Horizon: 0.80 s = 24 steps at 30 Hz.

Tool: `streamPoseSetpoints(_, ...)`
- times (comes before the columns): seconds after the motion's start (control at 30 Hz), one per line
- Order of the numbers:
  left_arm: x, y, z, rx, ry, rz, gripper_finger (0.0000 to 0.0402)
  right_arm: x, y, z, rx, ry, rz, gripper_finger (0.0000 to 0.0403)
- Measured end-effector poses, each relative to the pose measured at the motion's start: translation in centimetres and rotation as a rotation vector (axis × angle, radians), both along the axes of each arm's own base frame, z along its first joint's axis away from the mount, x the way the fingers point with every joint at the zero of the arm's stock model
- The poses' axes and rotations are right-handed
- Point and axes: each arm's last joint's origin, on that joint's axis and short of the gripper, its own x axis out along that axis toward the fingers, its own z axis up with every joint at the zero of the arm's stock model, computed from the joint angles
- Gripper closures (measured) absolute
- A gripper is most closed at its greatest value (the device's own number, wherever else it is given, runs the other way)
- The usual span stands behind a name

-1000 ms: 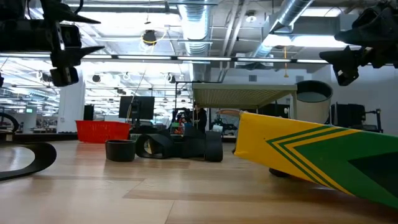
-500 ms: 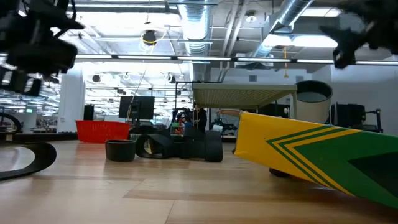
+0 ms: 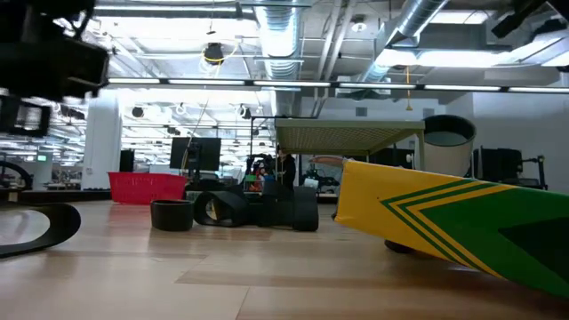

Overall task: Pick & Place Office Desk Supplies
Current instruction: Put the black rubber band into the red bin

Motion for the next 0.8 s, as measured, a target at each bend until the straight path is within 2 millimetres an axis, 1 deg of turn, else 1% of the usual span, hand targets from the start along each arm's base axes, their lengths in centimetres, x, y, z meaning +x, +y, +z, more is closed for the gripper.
streamPoseSetpoints(0.13, 2.7, 1.4, 1.2, 0.234, -0.106, 0.172, 0.0211, 0.6, 0.0, -0.1, 0.026, 0.044, -0.024, 0.0201)
streamPoseSetpoints(0.23, 4.9, 3.1, 3.7, 0.44, -0.267, 0.319, 0.0211, 1.1, 0.1, 0.3, 0.022, 0.076, -0.016, 0.0201)
streamPoseSetpoints(0.33, 6.7, 5.3, 7.1, 0.622, -0.394, 0.487, 0.0211, 2.0, 0.4, 1.2, 0.036, 0.13, 0.019, 0.0201)
streamPoseSetpoints(0.4, 7.4, 7.1, 10.2, 0.665, -0.483, 0.588, 0.0211, 2.7, 0.5, 2.2, 0.079, 0.182, 0.049, 0.0201)
streamPoseSetpoints(0.47, 7.7, 8.7, 13.5, 0.7, -0.572, 0.629, 0.0211, 3.7, 0.6, 3.3, 0.137, 0.282, 0.078, 0.0201)
streamPoseSetpoints(0.53, 7.8, 9.8, 16.8, 0.789, -0.626, 0.573, 0.0211, 4.8, 0.9, 4.3, 0.154, 0.437, 0.096, 0.0201)
streamPoseSetpoints(0.6, 7.9, 10.3, 19.8, 0.889, -0.593, 0.449, 0.0211, 5.7, 1.1, 5.3, 0.155, 0.613, 0.097, 0.0201)
streamPoseSetpoints(0.7, 7.6, 10.6, 22.7, 1.025, -0.364, 0.263, 0.0211, 6.6, 1.3, 6.9, 0.16, 0.84, 0.089, 0.0201)
streamPoseSetpoints(0.73, 7.5, 10.6, 23.4, 1.068, -0.287, 0.213, 0.0211, 6.7, 1.4, 7.4, 0.158, 0.905, 0.091, 0.0201)
streamPoseSetpoints(0.8, 7.1, 10.5, 24.2, 1.108, -0.136, 0.106, 0.0211, 6.7, 1.6, 8.4, 0.157, 1.027, 0.116, 0.0201)
